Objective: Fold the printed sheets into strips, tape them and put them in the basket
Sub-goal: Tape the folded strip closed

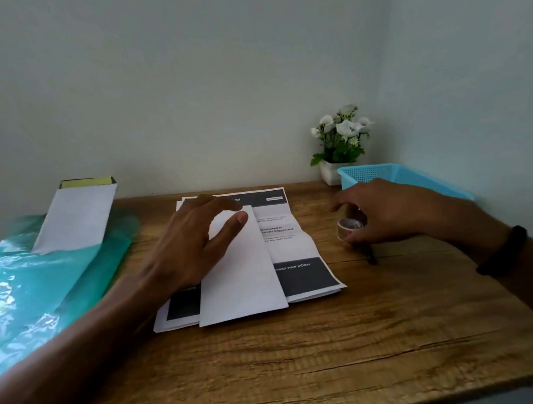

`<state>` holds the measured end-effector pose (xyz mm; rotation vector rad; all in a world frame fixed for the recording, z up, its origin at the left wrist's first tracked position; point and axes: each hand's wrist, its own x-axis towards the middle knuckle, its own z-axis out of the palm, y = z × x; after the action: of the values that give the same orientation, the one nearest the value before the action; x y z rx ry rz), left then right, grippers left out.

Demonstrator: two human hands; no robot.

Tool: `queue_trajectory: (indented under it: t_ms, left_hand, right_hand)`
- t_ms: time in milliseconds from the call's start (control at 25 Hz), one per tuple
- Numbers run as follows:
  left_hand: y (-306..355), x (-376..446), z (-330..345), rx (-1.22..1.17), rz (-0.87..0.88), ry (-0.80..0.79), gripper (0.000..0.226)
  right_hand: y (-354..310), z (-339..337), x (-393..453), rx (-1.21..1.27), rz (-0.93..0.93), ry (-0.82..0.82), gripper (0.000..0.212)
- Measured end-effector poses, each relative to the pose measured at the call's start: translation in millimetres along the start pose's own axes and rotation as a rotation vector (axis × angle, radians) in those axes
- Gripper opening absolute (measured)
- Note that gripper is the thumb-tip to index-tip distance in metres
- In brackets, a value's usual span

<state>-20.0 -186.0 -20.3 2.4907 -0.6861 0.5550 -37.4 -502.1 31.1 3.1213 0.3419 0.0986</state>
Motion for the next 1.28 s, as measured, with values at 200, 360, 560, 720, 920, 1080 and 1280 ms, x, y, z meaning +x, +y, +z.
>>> queue_trajectory:
  t_ms: [200,360,560,720,920,1080,1280]
  left_hand:
    - [5.1,-3.2,0.4,-0.010,0.043,0.060,0.051]
    - [24.3,-7.1,0.1,-0.095,0.022,0.013,0.061]
    - [38.8,-8.5,2.8,-0.446,0.051,-0.062,0.042]
    - [40.8,-10.3,7.3,-0.625,0.033,-0.045,0.049]
    - [39.8,-9.5,3.6,-0.525,0.070,0.057,0.048]
    - [35.3,-11.1,5.7,-0.354,0.102,0.097,0.047]
    - [31.4,-8.6,7.4,-0.241,0.132,0.131,0.044]
  right_hand:
    - [-10.4,5.2,4.3,0.215,-0.124,0.216,0.061]
    - [-41.8,17.6,-3.3,0.676,-0.383,0.447,0.068]
    - [-67.0,35.8,-14.0,0.833,-0.421,0.667,0.070]
    - [-65.9,42.0,-17.2,0.858,-0.447,0.649,0.075]
    - [-61.1,38.3,-21.8,0.899,-0.484,0.539,0.081]
    - [-65.5,39.5,-19.8,0.952,-0.418,0.642,0.058]
    - [-69.4,44.9,-13.8,0.897,-0.376,0.722,0.047]
